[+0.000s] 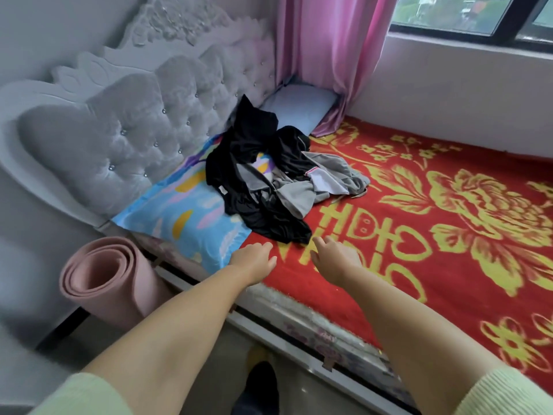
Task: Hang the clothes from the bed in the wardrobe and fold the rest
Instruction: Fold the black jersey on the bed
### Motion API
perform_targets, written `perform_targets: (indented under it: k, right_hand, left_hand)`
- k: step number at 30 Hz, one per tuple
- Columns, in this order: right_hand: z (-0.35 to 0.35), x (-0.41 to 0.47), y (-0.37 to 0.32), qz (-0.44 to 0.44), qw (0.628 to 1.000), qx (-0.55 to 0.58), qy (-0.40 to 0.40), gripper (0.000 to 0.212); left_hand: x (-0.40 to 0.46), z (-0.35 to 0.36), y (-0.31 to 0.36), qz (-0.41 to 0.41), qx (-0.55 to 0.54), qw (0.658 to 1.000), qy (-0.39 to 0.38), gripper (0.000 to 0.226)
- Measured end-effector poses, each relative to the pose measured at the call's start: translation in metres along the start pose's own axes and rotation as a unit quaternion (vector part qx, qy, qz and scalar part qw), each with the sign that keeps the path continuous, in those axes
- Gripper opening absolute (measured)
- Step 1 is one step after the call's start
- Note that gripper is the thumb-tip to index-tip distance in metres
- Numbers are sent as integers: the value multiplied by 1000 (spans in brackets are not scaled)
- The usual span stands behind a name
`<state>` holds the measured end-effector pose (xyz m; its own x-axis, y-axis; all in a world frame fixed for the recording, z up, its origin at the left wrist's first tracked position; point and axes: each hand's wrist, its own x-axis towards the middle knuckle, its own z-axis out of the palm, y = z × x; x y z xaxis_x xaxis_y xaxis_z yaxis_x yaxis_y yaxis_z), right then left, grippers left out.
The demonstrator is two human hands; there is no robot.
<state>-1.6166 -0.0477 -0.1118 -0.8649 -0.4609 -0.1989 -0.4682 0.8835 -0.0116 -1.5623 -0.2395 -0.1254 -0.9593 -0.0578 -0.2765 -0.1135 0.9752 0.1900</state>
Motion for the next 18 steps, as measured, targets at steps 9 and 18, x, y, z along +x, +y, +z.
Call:
perform_targets:
  k: [9,18]
  right_hand:
    - [7,165,39,29,998,31,-45,40]
    - [41,277,77,59,988,78,-117,38]
  left_hand:
    - [165,-4,-37,-17,0,998,-61,43]
    - [302,7,-59,-4,7,991,-135,42]
